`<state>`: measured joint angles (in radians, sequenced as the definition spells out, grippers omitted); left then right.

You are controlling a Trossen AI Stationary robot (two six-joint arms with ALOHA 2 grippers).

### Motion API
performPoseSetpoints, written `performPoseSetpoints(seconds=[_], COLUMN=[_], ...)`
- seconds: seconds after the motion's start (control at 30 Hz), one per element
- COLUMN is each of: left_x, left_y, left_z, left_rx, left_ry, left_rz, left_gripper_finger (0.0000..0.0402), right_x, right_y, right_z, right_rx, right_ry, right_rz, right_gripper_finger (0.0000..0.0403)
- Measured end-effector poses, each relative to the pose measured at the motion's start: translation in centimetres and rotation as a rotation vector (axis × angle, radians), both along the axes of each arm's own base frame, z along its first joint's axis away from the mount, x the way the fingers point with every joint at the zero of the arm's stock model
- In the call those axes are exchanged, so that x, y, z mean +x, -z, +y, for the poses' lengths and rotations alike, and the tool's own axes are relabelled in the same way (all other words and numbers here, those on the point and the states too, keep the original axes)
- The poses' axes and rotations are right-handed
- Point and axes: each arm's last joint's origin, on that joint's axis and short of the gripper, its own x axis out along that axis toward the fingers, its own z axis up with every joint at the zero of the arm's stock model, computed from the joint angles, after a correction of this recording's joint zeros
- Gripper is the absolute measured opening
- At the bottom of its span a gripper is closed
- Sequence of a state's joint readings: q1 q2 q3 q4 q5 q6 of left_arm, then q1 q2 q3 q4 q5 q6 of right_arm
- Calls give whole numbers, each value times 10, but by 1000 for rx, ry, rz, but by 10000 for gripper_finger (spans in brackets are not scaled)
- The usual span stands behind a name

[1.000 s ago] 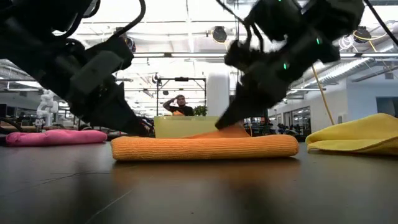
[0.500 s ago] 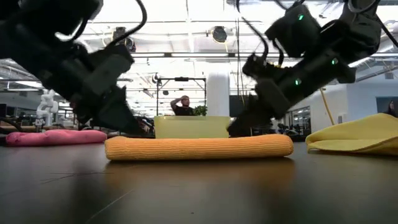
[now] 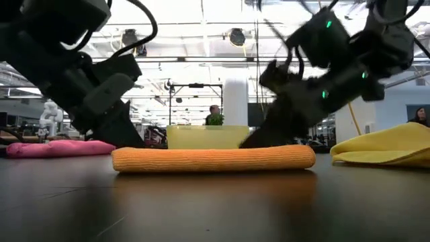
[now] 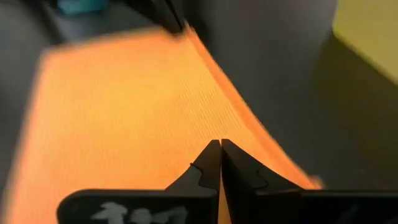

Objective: Fold microfiber towels
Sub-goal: Fold the orange towel

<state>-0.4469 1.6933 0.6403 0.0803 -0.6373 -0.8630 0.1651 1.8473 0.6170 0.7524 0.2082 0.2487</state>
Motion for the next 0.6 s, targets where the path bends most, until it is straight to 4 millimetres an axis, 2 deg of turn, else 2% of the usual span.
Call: performPoseSetpoints(seconds=[0.07,0.2,0.4,0.5,0.6], left_x=[0,-1,-1,5,13], left_y=[2,5,0,-5,-14], left_z=[0,-1,-6,-10,-15], left_rx=[-2,-2,6,2,-11], left_ry=[-6,0,-6,27,73], left_rz=[7,24,-31,-100,-203], left_gripper_finger=[21,21,21,21,21], right_x=[0,-3,-17,-19,-21], right_y=[8,12,-5,-15,-18], right_z=[-3,-5,-2,7,19], right_rx=[-3,-8,-44,-28,16], right_ry=[11,20,61,18,-85], right_rz=[22,36,0,-45,-52], right_gripper_finger=[4,4,1,1,1])
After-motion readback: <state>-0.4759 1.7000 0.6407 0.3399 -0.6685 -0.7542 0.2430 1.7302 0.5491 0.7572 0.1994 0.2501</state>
